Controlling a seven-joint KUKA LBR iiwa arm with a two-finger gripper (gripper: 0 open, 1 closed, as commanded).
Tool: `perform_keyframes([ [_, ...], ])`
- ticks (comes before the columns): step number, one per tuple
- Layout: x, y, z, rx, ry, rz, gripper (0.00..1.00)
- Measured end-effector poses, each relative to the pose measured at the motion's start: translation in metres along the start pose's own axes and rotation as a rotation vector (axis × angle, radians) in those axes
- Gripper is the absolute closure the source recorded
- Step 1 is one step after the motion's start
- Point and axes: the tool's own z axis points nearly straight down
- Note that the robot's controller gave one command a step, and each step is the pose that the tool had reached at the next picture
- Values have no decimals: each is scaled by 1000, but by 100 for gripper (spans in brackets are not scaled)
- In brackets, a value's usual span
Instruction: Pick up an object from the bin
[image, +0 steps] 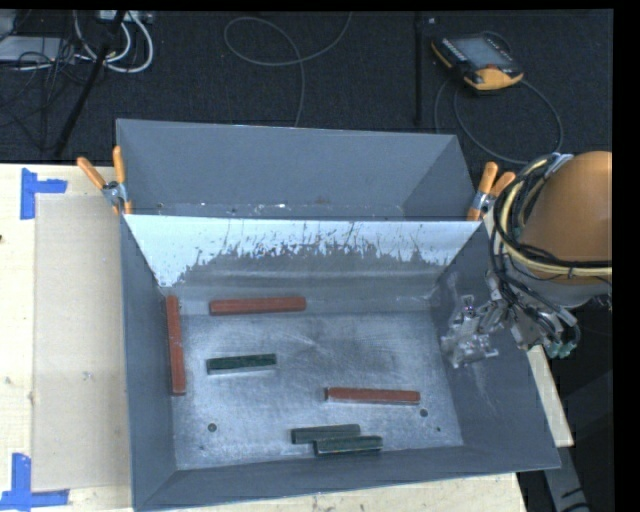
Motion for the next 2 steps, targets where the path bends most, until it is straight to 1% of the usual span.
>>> perform_keyframes([
  [1, 0, 0, 1, -1, 2, -2, 0],
  [2, 0, 1, 1, -1, 2, -2, 0],
])
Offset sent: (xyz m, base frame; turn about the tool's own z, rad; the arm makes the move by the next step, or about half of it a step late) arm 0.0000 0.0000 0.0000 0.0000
